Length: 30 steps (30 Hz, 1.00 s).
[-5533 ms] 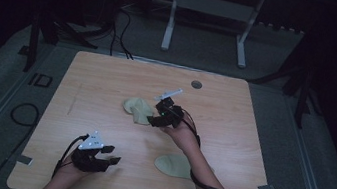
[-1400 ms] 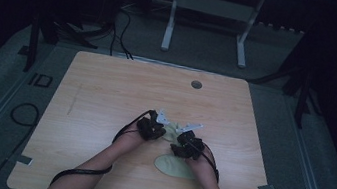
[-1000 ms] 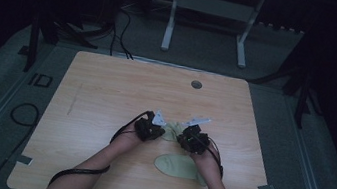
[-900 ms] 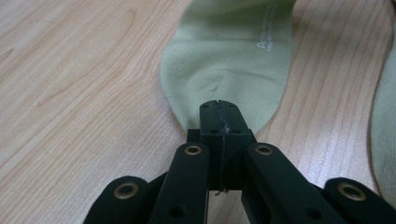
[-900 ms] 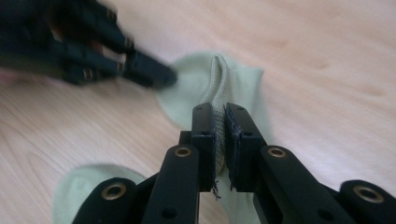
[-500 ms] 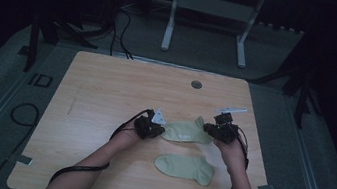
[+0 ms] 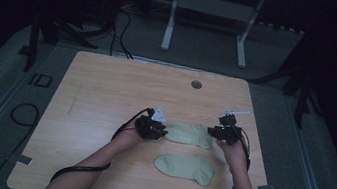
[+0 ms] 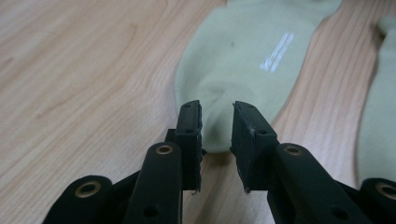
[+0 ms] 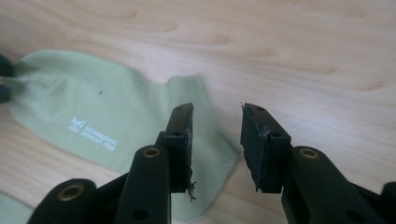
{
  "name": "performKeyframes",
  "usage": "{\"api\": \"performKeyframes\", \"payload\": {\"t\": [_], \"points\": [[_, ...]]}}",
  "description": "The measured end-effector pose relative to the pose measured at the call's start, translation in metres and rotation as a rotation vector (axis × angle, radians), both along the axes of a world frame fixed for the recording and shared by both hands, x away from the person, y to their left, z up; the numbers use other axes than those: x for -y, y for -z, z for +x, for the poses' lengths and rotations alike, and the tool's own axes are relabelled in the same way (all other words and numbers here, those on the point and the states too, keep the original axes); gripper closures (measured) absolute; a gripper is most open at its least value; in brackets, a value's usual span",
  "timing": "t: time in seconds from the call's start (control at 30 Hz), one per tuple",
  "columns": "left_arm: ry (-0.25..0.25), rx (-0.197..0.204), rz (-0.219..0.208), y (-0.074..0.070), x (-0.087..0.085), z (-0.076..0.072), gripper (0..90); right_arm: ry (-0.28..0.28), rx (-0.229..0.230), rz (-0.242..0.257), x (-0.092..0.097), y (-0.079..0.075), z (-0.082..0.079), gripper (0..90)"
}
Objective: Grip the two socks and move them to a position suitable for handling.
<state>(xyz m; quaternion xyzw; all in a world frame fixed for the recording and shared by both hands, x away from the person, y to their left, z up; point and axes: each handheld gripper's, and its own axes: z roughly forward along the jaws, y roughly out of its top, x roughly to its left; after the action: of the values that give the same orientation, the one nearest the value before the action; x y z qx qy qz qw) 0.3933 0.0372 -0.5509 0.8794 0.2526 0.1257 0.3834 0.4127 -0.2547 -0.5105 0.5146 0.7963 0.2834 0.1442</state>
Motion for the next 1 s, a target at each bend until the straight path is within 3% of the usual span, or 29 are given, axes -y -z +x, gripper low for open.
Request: {"api": "performKeyframes", "payload": {"t": [0.1, 0.13, 0.17, 0.2, 0.37, 0.63, 1.0], "points": [[-0.01, 0.022, -0.026, -0.012, 0.001, -0.002, 72.6, -0.026, 0.012, -0.004, -0.004, -0.005, 0.0, 78.4], [-0.01, 0.022, -0.026, -0.012, 0.001, -0.002, 76.2, -0.026, 0.012, -0.004, -0.004, -0.005, 0.0, 78.4], [-0.014, 0.031, 0.009, -0.014, 0.004, -0.003, 82.0, -0.056, 0.016, -0.019, -0.011, -0.003, -0.001, 88.2], [-0.018, 0.031, 0.024, -0.013, 0.006, -0.002, 83.9, -0.06, 0.013, -0.024, -0.013, -0.002, -0.001, 89.5], [-0.081, -0.007, 0.104, 0.003, 0.006, 0.007, 86.8, -0.094, -0.006, -0.058, -0.024, 0.012, 0.002, 89.6], [-0.1, -0.016, 0.086, 0.009, 0.0, 0.011, 86.6, -0.092, -0.031, -0.097, -0.026, 0.03, 0.014, 87.2], [-0.115, -0.025, 0.089, 0.008, 0.002, 0.019, 86.6, -0.03, -0.03, -0.088, -0.022, 0.03, 0.027, 87.4]]}}
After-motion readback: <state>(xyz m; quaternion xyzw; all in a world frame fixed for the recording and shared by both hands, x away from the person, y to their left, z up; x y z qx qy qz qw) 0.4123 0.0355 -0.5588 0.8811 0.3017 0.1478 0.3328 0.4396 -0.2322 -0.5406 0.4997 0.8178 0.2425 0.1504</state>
